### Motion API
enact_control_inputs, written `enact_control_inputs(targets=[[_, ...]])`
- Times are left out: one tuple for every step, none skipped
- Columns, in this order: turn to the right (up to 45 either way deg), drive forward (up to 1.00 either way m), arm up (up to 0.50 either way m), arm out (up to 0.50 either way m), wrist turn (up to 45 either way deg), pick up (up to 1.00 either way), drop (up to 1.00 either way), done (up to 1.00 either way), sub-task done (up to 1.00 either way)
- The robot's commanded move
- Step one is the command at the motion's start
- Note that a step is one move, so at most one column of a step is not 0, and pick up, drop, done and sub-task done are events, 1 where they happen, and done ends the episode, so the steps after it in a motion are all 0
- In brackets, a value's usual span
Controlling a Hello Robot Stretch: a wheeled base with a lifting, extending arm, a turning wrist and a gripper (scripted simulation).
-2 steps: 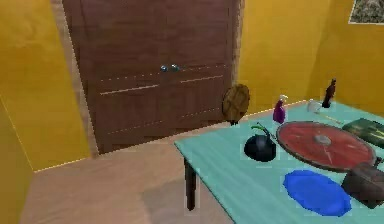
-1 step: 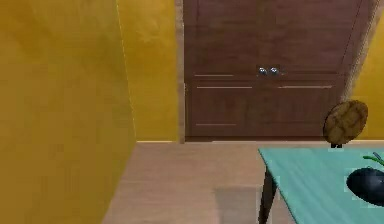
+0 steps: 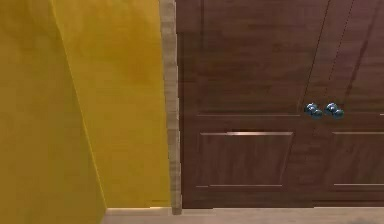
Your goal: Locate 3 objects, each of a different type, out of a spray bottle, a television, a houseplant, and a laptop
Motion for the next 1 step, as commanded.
enact_control_inputs(targets=[[0.0,0.2,0.0,0.0,0.0,0.0,0.0,0.0,0.0]])
